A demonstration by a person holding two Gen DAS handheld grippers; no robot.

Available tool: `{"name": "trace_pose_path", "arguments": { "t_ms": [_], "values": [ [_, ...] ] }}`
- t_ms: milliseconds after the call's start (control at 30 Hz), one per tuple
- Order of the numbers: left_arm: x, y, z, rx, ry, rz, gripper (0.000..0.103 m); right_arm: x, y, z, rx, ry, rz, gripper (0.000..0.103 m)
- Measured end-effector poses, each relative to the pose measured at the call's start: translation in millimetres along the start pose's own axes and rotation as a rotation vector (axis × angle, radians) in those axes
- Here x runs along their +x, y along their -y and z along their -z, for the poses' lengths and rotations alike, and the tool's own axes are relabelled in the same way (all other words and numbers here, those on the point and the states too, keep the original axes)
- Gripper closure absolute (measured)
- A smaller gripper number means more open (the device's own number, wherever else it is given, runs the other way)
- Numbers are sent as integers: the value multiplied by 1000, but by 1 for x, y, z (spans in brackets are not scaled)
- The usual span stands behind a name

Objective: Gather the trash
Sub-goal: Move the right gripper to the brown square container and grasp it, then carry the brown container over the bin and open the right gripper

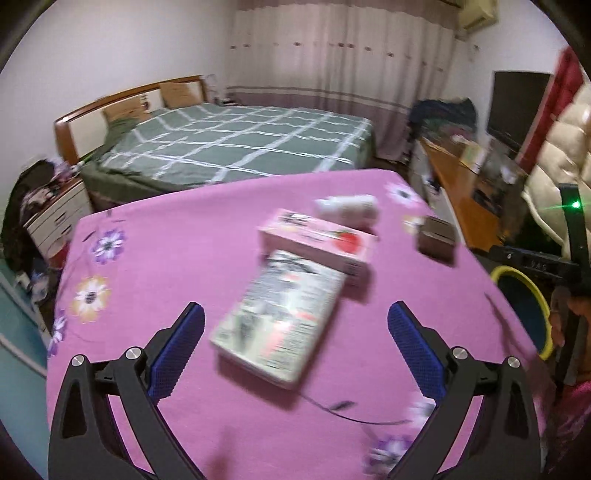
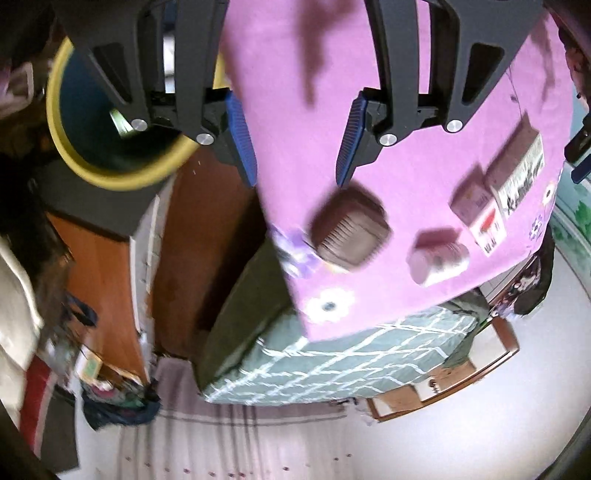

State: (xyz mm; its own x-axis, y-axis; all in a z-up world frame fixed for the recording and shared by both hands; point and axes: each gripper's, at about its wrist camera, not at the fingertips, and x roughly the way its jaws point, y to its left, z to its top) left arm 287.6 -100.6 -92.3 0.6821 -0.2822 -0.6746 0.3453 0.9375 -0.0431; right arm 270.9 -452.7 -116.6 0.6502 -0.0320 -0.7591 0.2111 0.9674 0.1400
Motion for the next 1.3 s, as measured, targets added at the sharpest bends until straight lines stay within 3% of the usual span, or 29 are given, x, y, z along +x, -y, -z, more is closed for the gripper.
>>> {"name": "trace_pose_path", "arguments": {
  "t_ms": [133,233,500,933,1300],
  "values": [
    [17,-36,-1,-78,6,-8,5,27,-29,-26,-21,8,0,44],
    [28,-54,3,-138,12,15,5,48,-42,-38,-44,6,37,42],
    [38,-68,14,-195,19,50,5,76,-42,-37,-20,2,67,33],
    [37,-60,20,-189,40,51,5,90,-48,-29,-66,-9,77,32],
    [40,-57,22,-191,37,58,5,69,-37,-30,-7,7,45,33]
  ]
}}
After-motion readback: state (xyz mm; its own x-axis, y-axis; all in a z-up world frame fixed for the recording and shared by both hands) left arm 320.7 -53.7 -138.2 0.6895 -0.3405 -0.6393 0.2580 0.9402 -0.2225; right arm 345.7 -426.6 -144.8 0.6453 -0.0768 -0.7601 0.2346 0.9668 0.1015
